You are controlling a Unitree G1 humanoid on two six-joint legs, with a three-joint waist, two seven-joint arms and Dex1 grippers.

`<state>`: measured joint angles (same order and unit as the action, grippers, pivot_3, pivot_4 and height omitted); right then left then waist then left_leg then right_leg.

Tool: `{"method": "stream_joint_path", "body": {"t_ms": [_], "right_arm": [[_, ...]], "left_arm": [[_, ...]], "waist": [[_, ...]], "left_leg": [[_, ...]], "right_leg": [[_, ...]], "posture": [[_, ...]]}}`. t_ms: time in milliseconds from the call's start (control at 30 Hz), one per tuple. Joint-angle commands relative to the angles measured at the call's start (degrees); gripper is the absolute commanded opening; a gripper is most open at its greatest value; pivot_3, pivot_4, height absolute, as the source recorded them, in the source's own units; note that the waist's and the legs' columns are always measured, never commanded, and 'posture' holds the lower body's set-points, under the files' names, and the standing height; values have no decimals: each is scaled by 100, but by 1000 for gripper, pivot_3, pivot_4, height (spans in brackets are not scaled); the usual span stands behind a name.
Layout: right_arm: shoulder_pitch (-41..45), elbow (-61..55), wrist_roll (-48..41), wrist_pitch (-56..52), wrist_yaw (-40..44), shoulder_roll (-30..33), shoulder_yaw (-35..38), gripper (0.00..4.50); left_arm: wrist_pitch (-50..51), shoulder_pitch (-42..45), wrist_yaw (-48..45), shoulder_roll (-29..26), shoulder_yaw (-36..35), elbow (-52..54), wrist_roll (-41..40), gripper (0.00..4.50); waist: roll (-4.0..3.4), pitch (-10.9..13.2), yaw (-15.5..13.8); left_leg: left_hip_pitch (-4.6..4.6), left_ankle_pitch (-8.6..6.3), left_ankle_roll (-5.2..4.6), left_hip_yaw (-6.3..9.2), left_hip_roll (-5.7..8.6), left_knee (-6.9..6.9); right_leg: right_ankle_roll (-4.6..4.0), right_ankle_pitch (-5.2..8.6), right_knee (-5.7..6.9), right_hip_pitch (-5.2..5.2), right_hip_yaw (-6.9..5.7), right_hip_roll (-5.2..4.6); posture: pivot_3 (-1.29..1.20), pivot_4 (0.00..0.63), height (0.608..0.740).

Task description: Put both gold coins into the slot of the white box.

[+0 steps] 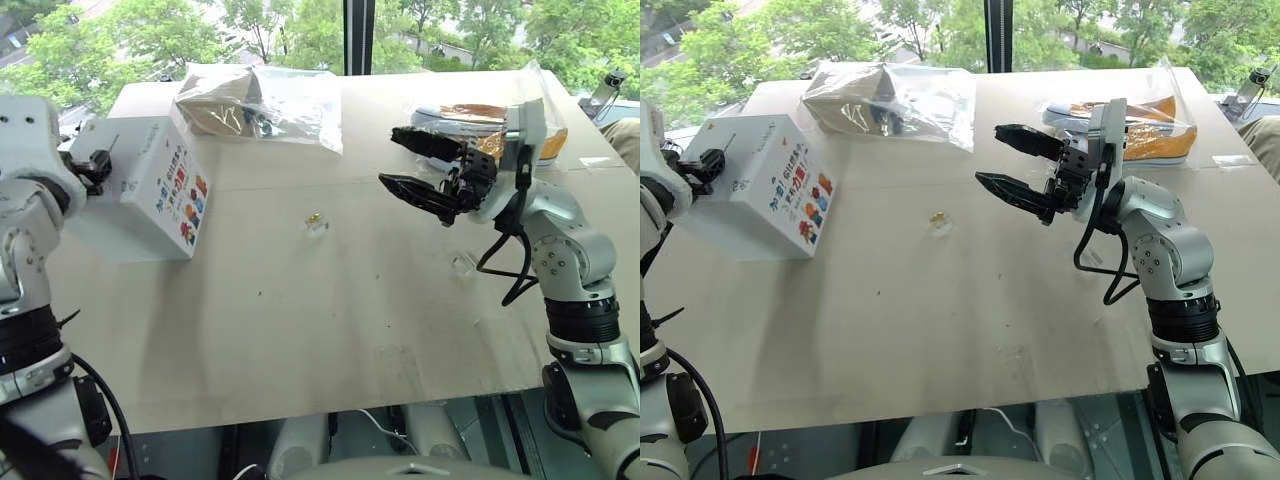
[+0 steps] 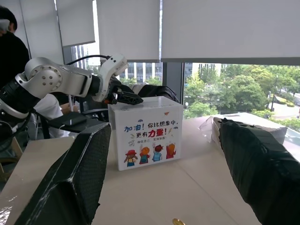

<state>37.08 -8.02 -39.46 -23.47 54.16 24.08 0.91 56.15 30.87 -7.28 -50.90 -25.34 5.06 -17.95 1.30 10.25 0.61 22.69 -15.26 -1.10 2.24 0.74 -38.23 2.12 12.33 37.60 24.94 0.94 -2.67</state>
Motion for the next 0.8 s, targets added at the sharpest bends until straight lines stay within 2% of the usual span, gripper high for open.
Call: {"method": "stream_joint_path", "body": {"t_ms": [33, 133, 267, 333, 400, 467, 633, 800], "right_arm": [[-60, -156, 234, 58, -119, 15, -73, 3965], [-141, -2, 835, 260, -338, -130, -468, 3965], [-225, 208, 1470, 474, -583, -342, -883, 3965], [-229, 509, 1933, 707, -812, -588, -1220, 3965], [-217, 760, 2281, 870, -1004, -772, -1412, 3965], [-218, 844, 2374, 914, -1047, -866, -1414, 3965], [-378, 729, 2262, 899, -905, -958, -1331, 3965], [-657, 143, 1550, 351, -499, -776, -1056, 3965]], "left_arm": [[-769, 348, -281, 284, -381, 482, -326, 3107], [-475, 368, -991, 704, -535, 1396, -1460, 3107], [12, -604, -1753, 475, -125, 2360, -2012, 3107], [176, -1421, -2094, 503, 38, 2987, -2423, 3107], [-65, -2015, -2204, 366, 330, 3196, -2121, 3107], [-251, -2153, -2045, 399, 513, 3063, -1833, 3107], [-1219, -2359, -1885, 1201, 1119, 2608, -1303, 3107], [-2345, -2157, -2045, 1854, 1699, 1721, -767, 3107]], "waist": [[1, 0, -8], [15, -7, 4], [10, -6, 93], [9, -7, 155], [10, -6, 198], [10, -5, 171], [9, -8, 75], [8, -8, -18]], "left_leg": [[3, 0, 0, 3, 0, -6], [16, 3, 5, 14, 4, -16], [4, 14, 24, -9, 6, -8], [6, 14, 24, -21, 4, -3], [7, 14, 24, -24, -2, -2], [8, 14, 24, -21, -4, -3], [-3, 10, 14, -6, 0, -10], [-1, 10, 12, -8, 6, -15]], "right_leg": [[0, 0, 2, 0, -1, -2], [-1, -1, 3, -1, 1, -9], [0, 0, 5, 4, 21, -6], [1, 0, 16, 20, 35, -2], [1, 1, 24, 30, 42, 9], [0, 0, 33, 35, 50, 13], [-8, -4, 36, 17, 22, 18], [-7, -4, 28, 12, 20, 29]], "posture": [[0, 150, 740], [0, 150, 740], [0, 150, 740], [0, 150, 740], [0, 150, 740], [0, 150, 740], [0, 150, 740], [0, 150, 740]]}}
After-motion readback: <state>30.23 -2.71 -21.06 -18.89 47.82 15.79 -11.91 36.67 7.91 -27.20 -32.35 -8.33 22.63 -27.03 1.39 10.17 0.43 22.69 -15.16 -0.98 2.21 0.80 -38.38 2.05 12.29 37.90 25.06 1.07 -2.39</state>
